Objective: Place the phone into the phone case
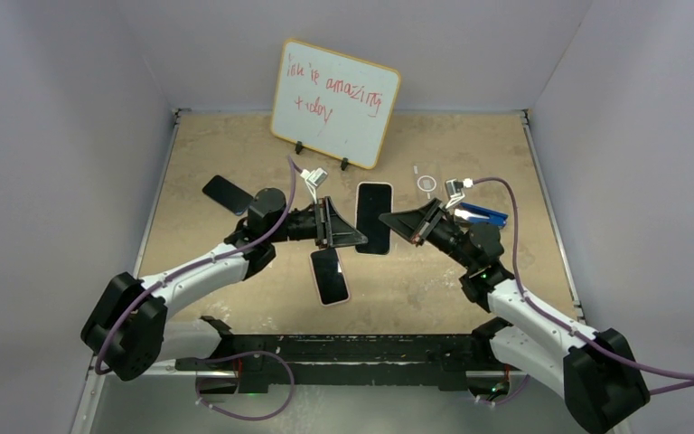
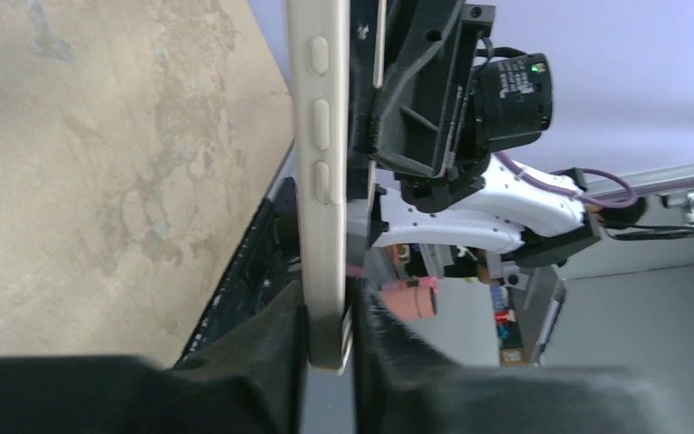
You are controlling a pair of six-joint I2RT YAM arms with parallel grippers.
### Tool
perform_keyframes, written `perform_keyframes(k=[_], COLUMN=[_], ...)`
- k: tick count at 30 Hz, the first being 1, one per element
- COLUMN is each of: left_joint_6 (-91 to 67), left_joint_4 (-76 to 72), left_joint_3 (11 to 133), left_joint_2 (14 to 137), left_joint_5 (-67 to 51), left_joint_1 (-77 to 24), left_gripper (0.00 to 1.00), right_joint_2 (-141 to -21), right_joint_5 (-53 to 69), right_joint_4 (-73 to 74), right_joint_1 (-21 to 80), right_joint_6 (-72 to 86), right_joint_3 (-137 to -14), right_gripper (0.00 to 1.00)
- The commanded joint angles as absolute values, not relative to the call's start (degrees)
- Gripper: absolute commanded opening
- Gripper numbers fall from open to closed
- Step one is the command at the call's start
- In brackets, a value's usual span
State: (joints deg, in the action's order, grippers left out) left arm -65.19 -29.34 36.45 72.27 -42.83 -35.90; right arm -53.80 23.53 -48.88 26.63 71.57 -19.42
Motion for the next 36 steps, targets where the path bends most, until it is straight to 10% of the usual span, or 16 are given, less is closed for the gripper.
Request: perform_keyframes(k=[1,15,22,27,36], left_joint_6=[-61.72,-64.61,-65.82,-67.30,-68.54], left_joint_4=[-26.24,-35.01,-37.63,-39.50,-43.04], left_joint_3=[38.48,37.09,37.00,36.22,35.51], left_joint_2=[69.61,70.79,72.46,71.78,70.13], left_joint_5=[-39.04,-38.62,-38.69,-37.84,-36.15], left_joint_1=[-35.24,-33.28,-33.27,-32.85,-31.91], left_gripper=[0.40,0.54,0.27,0.00,0.00], right_joint_2=[-51.96,-56.16,-55.60,-54.96,-54.76], right_joint_5=[25.45,35.81,38.57,39.16,42.41], right_joint_4=[-53.07,-60.48,-49.88,-45.83,-44.26], right_joint_1=[26.54,26.63,26.73,26.72,26.77], right_joint_6=[71.23,75.33,70.00,68.30,68.29], right_joint_3=[-20.70,-21.08,-23.20,-23.85,-19.31], right_gripper=[0.00,0.00,0.00,0.26,0.52])
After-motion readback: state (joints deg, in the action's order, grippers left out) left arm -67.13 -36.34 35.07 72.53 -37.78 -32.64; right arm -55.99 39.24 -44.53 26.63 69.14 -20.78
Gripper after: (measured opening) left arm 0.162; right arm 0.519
